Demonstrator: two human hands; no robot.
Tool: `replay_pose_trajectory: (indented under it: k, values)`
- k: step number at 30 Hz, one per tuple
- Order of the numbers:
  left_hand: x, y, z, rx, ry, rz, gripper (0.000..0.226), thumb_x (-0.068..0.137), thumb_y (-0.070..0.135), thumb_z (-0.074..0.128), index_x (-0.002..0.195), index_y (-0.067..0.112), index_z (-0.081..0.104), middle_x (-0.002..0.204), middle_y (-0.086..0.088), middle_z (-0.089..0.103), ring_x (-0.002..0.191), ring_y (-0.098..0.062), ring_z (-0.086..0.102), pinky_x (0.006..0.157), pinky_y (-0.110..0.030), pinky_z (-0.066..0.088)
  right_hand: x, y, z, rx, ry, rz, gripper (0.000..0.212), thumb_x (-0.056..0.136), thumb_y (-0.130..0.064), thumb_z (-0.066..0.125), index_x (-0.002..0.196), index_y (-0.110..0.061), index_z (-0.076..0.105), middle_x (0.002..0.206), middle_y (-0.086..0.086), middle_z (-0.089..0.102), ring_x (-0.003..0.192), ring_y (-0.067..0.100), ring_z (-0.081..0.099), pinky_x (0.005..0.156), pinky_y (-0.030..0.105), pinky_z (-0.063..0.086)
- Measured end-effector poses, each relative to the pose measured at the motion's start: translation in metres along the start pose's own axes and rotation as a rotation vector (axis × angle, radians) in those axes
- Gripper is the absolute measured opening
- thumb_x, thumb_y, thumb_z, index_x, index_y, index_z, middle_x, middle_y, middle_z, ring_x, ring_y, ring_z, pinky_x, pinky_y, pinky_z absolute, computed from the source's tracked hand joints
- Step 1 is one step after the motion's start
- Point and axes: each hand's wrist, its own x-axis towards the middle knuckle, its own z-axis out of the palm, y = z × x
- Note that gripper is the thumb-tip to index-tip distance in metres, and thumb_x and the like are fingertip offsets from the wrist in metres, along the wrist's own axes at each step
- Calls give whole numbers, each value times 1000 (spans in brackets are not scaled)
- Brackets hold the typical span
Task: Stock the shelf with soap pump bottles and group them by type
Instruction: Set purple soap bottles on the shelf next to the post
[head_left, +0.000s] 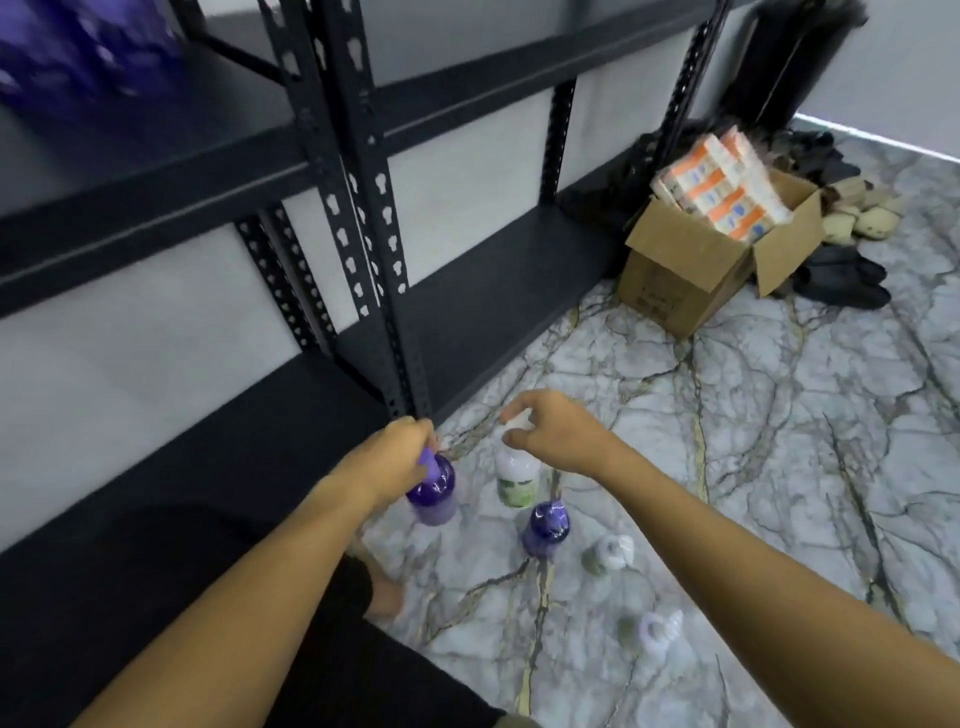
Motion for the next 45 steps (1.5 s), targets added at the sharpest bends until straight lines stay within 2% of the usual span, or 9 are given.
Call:
replay_pose_trajectory:
  k: [6,12,16,20,24,30,37,41,45]
  values:
    - [-45,-13,-95,-60,237,-40,16,84,14,63,86,29,59,95,9,58,85,-11,59,76,-33,54,7,-86,-36,-25,19,-218,19,83,-21,75,101,-25,69,105,-7,65,94,12,62,64,17,42]
    - [-115,-9,-195,-3,485,-4,13,84,10,64,93,20,65,89,9,61,81,-7,57,72,-21,42,-4,-186,-73,-71,79,-467,15,86,-24,69,101,-26,69,95,-17,60,83,1,56,65,16,41]
    - [-169,-1,-255,21,649,-4,14,83,12,63,90,24,64,89,12,62,80,-2,58,66,-14,40,-15,-254,-91,-105,131,-626,13,85,-28,69,98,-29,68,88,-16,61,72,3,61,63,23,48]
    - [-216,0,-302,-22,783,-25,14,84,11,63,89,24,66,87,8,68,80,-7,63,71,-24,50,-25,-318,-103,-85,138,-758,14,87,-29,70,101,-25,69,82,-15,61,70,5,63,57,15,43]
    - [-254,-3,-336,-34,897,-69,14,83,10,65,91,20,70,89,3,71,83,-13,66,81,-32,53,-27,-378,-105,-47,148,-871,11,87,-29,72,96,-22,70,83,-12,64,74,3,61,66,22,44]
    - [-302,-9,-369,-16,1035,-115,12,83,13,67,92,20,72,88,7,70,81,-9,65,70,-21,48,-17,-447,-93,-5,156,-992,15,88,-31,73,99,-21,72,62,-18,50,51,-10,50,57,16,34]
    - [-332,-27,-399,-18,1151,-158,11,88,16,66,97,21,71,94,11,70,87,-7,65,75,-21,51,8,-504,-68,47,153,-1019,16,85,-32,77,96,-21,74,69,-6,64,62,5,59,58,21,40]
    - [-335,-39,-408,-39,1188,-172,14,88,14,66,98,21,72,94,10,70,87,-7,65,75,-20,52,31,-525,-50,70,122,-1009,15,86,-33,75,97,-22,73,83,1,71,82,15,68,72,28,51]
    - [-334,-54,-413,-57,1201,-194,16,88,12,65,99,21,73,94,10,70,88,-6,65,76,-20,51,52,-537,-38,77,126,-1004,18,87,-34,74,100,-22,74,90,1,71,89,15,66,72,28,48]
